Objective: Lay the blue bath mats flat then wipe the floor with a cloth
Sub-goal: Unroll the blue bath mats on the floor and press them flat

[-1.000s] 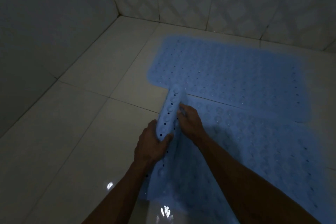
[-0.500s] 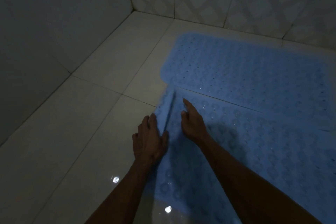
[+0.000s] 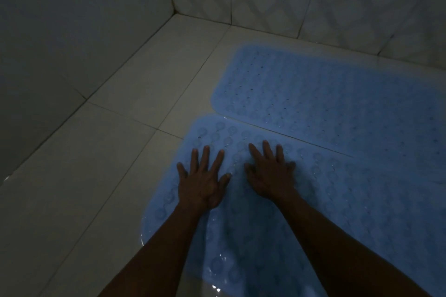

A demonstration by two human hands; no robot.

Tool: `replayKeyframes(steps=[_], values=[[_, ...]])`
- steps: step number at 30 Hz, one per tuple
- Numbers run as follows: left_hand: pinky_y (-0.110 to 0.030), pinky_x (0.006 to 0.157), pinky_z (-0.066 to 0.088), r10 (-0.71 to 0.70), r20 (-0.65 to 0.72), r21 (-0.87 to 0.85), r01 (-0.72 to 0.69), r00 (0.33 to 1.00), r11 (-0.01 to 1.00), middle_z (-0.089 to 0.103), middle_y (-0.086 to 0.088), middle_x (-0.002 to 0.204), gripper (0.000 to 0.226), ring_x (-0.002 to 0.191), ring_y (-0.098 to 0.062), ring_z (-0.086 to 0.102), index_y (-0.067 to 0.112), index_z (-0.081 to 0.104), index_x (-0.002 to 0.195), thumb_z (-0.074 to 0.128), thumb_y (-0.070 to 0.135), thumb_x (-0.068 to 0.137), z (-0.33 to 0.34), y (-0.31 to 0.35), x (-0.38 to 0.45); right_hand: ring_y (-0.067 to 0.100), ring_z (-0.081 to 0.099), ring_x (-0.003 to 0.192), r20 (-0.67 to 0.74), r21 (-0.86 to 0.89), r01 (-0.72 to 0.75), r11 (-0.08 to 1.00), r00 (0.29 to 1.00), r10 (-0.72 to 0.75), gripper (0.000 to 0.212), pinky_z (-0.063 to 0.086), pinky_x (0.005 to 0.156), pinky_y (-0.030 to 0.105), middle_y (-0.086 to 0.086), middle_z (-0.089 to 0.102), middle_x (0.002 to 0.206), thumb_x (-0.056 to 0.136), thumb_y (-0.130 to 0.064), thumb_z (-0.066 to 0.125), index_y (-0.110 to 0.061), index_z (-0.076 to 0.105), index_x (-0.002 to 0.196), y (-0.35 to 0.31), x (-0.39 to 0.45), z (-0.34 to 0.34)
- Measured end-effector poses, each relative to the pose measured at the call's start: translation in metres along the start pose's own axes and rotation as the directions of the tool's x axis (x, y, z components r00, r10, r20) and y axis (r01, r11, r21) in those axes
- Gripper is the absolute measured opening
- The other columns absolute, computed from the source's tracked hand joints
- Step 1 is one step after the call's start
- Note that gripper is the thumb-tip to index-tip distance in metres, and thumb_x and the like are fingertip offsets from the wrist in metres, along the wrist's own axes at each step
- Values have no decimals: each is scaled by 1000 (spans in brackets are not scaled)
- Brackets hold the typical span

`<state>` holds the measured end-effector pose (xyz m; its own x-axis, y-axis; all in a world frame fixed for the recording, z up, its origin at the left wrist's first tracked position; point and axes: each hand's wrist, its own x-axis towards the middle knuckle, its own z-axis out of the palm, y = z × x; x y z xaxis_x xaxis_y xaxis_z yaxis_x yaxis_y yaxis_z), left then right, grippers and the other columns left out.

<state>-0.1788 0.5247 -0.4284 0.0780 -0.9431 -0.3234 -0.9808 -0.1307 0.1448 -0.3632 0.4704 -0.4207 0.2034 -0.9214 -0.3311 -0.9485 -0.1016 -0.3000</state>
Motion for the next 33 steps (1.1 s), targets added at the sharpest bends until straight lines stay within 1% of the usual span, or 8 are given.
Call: replayKeyframes(steps=[2, 5, 9, 12, 16, 24, 29, 33], values=[[-64, 117, -9, -4, 19, -23, 4, 1000, 1000, -29, 9, 161, 68, 150, -25, -27, 49, -18, 151, 10, 74, 94, 3, -4, 4, 31, -14, 151, 46, 4, -12, 1000, 999, 12, 64, 6, 111, 70, -7, -9, 165, 96, -60, 29, -48, 1, 152, 6, 3, 3], [-63, 118, -10, -1, 15, -36, 2, 1000, 999, -33, 12, 157, 68, 149, -23, -28, 52, -19, 150, 9, 77, 92, 4, -8, 6, 30, -17, 150, 20, 25, -17, 1000, 1000, 16, 64, 2, 111, 70, -8, -11, 165, 95, -62, 28, -49, 0, 151, 6, 3, 7], [-64, 118, -12, 8, -36, -52, -9, 999, 999, -25, 11, 163, 69, 150, -22, -26, 53, -17, 150, 9, 78, 91, 5, -8, 8, 29, -19, 150, -31, 2, -16, 1000, 999, 16, 65, -6, 112, 68, -7, -12, 165, 93, -65, 22, -48, -3, 151, 4, 4, 11], [-65, 116, -12, 29, -111, -12, -30, 993, 999, -17, 9, 166, 70, 153, -25, -17, 52, -12, 152, 10, 79, 91, 5, -9, 13, 27, -25, 148, -43, -19, 6, 1000, 999, -7, 70, -11, 113, 67, -10, -20, 163, 90, -73, 15, -50, -11, 150, 8, 10, 11], [-70, 115, -7, 98, -162, 33, -94, 982, 995, -13, 8, 167, 69, 153, -28, -17, 51, -10, 153, 15, 75, 94, 0, -6, 36, 29, -25, 148, -115, -45, 59, 997, 991, -64, 71, -5, 113, 70, -13, -24, 161, 88, -78, 13, -54, -16, 148, 15, 12, 18], [-72, 114, -3, 105, -202, 49, -97, 974, 994, -9, 11, 167, 66, 154, -27, -14, 53, -7, 153, 15, 75, 94, 9, -6, 47, 36, -6, 151, -216, -158, 96, 983, 968, -129, 70, 5, 110, 74, -7, -3, 166, 93, -73, 18, -44, 2, 155, 24, 15, 35], [-74, 113, 4, 118, -215, 87, -101, 969, 991, -1, 7, 168, 67, 154, -29, -8, 49, 2, 155, 14, 74, 94, 10, -7, 48, 39, -4, 151, -239, -175, 119, 977, 958, -159, 70, 6, 108, 76, -4, 1, 166, 94, -71, 21, -40, 7, 156, 25, 17, 38], [-74, 112, 4, 114, -207, 86, -98, 972, 992, -2, 6, 168, 68, 154, -28, -9, 48, 2, 156, 19, 74, 95, 8, -6, 50, 40, -5, 151, -239, -187, 125, 974, 956, -169, 71, 7, 108, 77, -3, 1, 166, 95, -69, 21, -37, 6, 156, 25, 17, 38]])
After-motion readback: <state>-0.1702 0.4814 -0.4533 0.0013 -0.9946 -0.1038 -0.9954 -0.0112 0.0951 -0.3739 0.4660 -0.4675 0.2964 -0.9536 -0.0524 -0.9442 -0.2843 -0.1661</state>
